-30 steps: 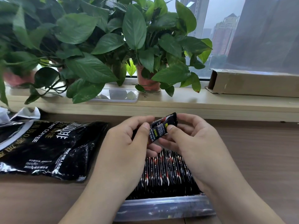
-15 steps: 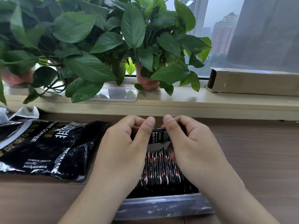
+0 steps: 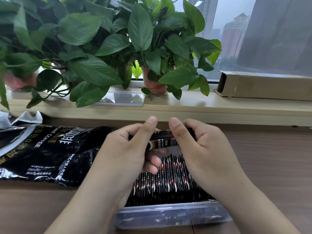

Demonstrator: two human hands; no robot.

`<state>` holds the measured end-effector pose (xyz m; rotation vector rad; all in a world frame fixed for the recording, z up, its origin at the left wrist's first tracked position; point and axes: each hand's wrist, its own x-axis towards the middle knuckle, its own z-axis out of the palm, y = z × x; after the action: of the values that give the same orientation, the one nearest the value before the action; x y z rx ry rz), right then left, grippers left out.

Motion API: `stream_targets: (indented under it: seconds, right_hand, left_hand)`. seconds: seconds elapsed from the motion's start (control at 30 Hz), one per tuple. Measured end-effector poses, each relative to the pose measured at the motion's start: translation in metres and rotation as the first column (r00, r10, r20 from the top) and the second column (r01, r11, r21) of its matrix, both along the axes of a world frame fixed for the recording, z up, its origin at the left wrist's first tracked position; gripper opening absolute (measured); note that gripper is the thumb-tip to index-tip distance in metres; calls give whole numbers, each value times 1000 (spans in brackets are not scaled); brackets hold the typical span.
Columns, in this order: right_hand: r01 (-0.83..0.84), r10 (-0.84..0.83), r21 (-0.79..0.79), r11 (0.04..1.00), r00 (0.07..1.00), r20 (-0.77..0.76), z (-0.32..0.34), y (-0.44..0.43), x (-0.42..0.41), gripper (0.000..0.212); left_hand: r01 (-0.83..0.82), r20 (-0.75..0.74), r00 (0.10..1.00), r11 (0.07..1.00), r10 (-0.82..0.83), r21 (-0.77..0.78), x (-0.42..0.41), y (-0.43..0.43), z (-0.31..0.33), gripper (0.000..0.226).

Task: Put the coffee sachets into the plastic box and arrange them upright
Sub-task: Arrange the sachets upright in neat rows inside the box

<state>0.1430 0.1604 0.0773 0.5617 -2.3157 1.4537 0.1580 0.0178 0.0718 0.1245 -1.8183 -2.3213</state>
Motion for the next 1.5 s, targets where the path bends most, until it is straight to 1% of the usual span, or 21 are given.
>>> stream_targets:
  seconds: [0.17,0.23,0.27,0.37,0.47,0.6,0.7,0.77,0.83,0.9,0.93,0.97,1.0,1.07,1.1,1.17,1.23,1.3,1.33,1.4,1.5]
  right_hand:
    - [-60,66,252,966,998,-18,-1,13,-6,47]
    - [-63,116,382,922,986,-118,1,16,-7,47]
    - [-48,140,412,910,971,-195,2,17,-7,46]
    - [35,153,409,912,896,-417,4,17,-7,27]
    - [78,156,424,902,858,-490,4,15,-6,21]
    - [73,155,440,895,874,-461,6,17,-2,15]
    - [59,147,473,879,910,-388,12,23,1,7]
    - [80,78,449,890,943,-323,20,33,2,5]
    - [150,-67,343,927,968,-243,29,48,1,7]
    - [249,-221,184,951,962,-161,33,64,-3,9]
    - [295,-284,107,950,953,-106,35,71,-5,11]
    - [335,-333,44,941,942,-49,36,78,-8,12]
    - [369,-369,-2,930,930,5,37,82,-10,13]
    - [412,-407,-43,910,909,94,37,88,-12,15]
    - [423,-415,-49,905,901,128,37,90,-12,16]
    - [429,-416,-53,902,894,165,37,91,-11,16]
    - [429,-414,-55,902,892,181,36,92,-12,18]
    - [425,-410,-43,904,891,195,35,93,-12,17]
    - [419,-405,-29,908,892,201,35,93,-12,15]
    - [399,-392,11,917,895,213,34,93,-12,13]
    - [361,-373,97,928,894,249,33,91,-11,21]
  left_hand:
    - [-71,-102,993,994,62,-88,-3,-8,-3,25]
    - [-98,-145,986,986,78,-135,-5,-12,-4,27]
    - [-103,-157,985,982,77,-161,-6,-14,-4,27]
    - [-84,-173,984,966,42,-244,-5,-15,-4,27]
    - [-85,-198,980,918,7,-387,-2,-12,-3,27]
    - [-91,-214,977,895,-5,-437,1,-5,-2,30]
    - [-47,-186,982,927,-25,-371,0,0,0,36]
    - [-62,-195,981,931,-10,-361,-3,-4,1,36]
    - [-167,-259,964,897,62,-409,-8,-17,3,27]
    - [-277,-366,928,790,72,-547,-11,-32,6,19]
    - [-293,-413,911,715,7,-634,-12,-36,8,16]
    - [-281,-433,897,635,-93,-719,-13,-36,10,10]
    - [-266,-429,879,534,-206,-802,-16,-33,12,10]
    - [-255,-365,816,289,-447,-923,-23,-19,16,19]
    - [-249,-309,765,183,-565,-951,-28,-9,17,22]
    - [-220,-157,644,15,-749,-975,-40,9,14,29]
    - [-190,1,545,-125,-838,-974,-50,26,8,42]
    - [-170,111,499,-223,-859,-960,-57,37,2,55]
    - [-152,145,491,-248,-859,-957,-61,41,-1,59]
    - [-116,180,481,-266,-858,-957,-67,44,-5,64]
    - [-86,221,481,-297,-848,-951,-72,43,-12,64]
